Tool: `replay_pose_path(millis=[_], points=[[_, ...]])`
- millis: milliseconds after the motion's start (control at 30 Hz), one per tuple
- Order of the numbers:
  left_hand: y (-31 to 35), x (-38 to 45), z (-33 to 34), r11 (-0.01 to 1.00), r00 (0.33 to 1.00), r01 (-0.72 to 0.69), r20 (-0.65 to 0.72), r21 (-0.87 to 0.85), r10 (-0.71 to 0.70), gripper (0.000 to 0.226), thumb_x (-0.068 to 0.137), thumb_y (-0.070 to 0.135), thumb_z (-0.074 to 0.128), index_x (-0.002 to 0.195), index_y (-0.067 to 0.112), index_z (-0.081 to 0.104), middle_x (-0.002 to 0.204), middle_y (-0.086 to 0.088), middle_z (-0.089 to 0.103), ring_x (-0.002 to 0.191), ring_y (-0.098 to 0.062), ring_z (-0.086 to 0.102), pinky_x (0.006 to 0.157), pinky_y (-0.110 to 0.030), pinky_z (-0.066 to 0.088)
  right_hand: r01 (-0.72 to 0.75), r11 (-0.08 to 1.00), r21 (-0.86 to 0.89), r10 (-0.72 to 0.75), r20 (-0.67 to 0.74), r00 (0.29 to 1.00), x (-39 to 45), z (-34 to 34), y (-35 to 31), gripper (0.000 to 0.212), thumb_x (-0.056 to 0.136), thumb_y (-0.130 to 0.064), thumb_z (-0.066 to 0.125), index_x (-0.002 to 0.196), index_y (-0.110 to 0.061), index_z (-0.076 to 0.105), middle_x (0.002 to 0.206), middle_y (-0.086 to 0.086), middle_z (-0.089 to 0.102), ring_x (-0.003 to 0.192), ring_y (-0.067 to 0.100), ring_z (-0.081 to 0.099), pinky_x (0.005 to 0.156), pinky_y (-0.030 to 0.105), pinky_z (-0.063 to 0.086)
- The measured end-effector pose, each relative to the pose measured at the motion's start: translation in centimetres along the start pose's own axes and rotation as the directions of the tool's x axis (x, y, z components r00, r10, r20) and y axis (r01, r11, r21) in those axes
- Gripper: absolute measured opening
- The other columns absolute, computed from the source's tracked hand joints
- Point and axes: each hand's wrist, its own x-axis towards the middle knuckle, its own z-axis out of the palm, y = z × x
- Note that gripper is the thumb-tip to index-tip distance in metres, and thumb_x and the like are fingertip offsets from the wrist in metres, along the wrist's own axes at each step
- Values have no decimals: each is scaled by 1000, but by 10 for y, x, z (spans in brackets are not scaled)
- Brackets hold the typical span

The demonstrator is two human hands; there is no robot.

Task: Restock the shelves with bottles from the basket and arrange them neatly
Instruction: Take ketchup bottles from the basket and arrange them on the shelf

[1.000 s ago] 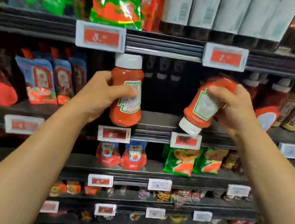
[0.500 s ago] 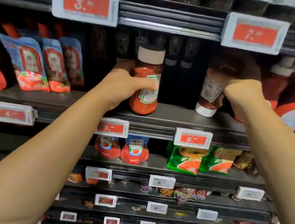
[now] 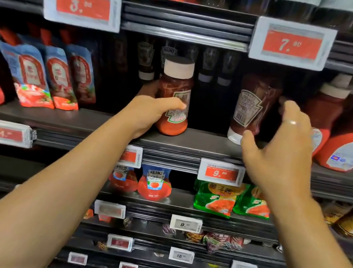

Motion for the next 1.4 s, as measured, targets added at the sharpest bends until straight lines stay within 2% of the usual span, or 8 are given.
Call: replay_pose_path(millis=[100, 367, 467, 667, 867, 1033, 1167, 1400], points=[[9, 2, -5, 996, 993, 79, 88, 51, -83, 73, 52, 30, 88, 121, 18, 68, 110, -5, 77, 105, -22, 73, 102, -43, 53, 102, 989, 109, -102, -12, 995, -23, 12, -22, 57, 83, -19, 69, 137, -12, 51, 126, 7, 53, 115, 12, 49, 99, 11, 35], [60, 24, 5, 980, 992, -118, 71, 163, 108, 66, 50, 45, 88, 112, 31, 70, 120, -1, 71, 107, -20, 70, 92, -36, 58, -163, 982, 95, 70, 618, 783, 30, 96, -61, 100, 52, -72, 85, 131, -25, 45, 118, -4, 64, 107, 18, 65, 75, 23, 51], [59, 33, 11, 923, 990, -140, 67, 359, 124, 45, 57, 51, 84, 99, 36, 73, 109, 15, 70, 97, -4, 68, 82, -26, 58, -177, 975, 131, 55, 634, 771, 45, 118, -58, 117, 46, -74, 86, 143, -29, 40, 132, -5, 61, 112, 18, 64, 97, 32, 53], [43, 58, 0, 932, 972, -209, -41, 295, 231, 25, 75, 28, 86, 98, 25, 76, 96, 8, 76, 90, -6, 72, 84, -29, 59, -175, 977, 119, 68, 604, 794, 56, 136, -50, 101, 50, -75, 82, 137, -32, 53, 135, -3, 62, 112, 17, 61, 87, 24, 41], [19, 71, -18, 828, 872, -356, -166, 434, 461, 32, 80, 52, 70, 99, 26, 76, 90, 15, 76, 89, -1, 71, 81, -23, 55, -350, 904, 247, 154, 575, 803, 72, 135, -40, 110, 49, -47, 98, 145, -25, 48, 135, -5, 62, 120, 14, 59, 102, 29, 50], [6, 77, -37, 929, 927, -318, -144, 187, 346, 20, 86, 54, 67, 83, 36, 73, 84, 6, 74, 82, -14, 72, 69, -37, 58, -619, 466, 633, 226, 591, 774, 85, 132, -41, 70, 65, 1, 91, 128, -13, 63, 112, 3, 74, 104, 20, 71, 81, 29, 61], [1, 82, -40, 967, 961, -233, -130, 104, 246, 28, 82, 54, 71, 94, 29, 73, 89, 2, 76, 81, -17, 73, 60, -30, 53, -650, 93, 754, 322, 595, 736, 97, 137, -56, 60, 78, 1, 83, 133, -9, 61, 118, 10, 72, 104, 24, 71, 69, 21, 56], [-29, 94, -38, 919, 970, -238, 25, 314, 242, 45, 72, 48, 79, 106, 20, 69, 103, -1, 75, 97, -12, 72, 88, -30, 56, -619, 163, 769, 430, 509, 746, 135, 165, -62, 47, 79, -6, 83, 123, -3, 66, 98, 7, 74, 80, 16, 72, 56, 21, 54]])
